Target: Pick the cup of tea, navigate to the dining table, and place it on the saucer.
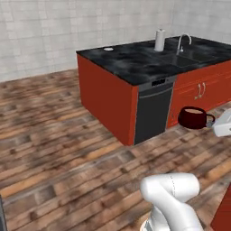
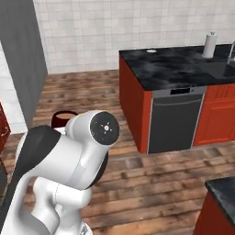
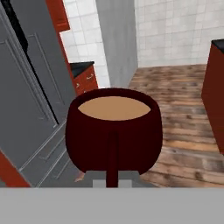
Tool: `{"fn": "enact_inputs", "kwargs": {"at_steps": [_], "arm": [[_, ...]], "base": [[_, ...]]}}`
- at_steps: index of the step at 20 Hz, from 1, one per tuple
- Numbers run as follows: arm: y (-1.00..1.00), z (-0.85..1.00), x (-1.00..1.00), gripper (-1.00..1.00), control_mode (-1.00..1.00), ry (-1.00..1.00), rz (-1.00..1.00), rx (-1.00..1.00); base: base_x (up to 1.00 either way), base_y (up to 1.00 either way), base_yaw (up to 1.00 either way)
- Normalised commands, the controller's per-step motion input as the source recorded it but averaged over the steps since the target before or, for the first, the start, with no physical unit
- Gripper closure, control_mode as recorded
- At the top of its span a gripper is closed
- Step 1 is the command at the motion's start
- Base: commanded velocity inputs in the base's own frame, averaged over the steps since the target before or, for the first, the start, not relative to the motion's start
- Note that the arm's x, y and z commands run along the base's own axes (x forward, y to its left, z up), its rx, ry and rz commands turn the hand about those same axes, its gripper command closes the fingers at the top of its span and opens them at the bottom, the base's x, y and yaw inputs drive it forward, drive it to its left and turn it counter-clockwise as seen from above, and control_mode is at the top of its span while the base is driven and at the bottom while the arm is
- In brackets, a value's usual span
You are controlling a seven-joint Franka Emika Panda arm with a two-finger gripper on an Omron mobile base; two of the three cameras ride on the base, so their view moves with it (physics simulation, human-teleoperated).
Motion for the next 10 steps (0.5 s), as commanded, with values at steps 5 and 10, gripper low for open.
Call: {"fn": "enact_inputs", "kwargs": {"at_steps": [5, 10], "arm": [[0.0, 0.0, 0.0, 1.0, 1.0, 0.0, 0.0, 0.0], [0.0, 0.0, 0.0, 1.0, 1.0, 0.0, 0.0, 0.0]], "base": [[0.94, 0.46, -0.41], [1.0, 0.81, -0.21]]}}
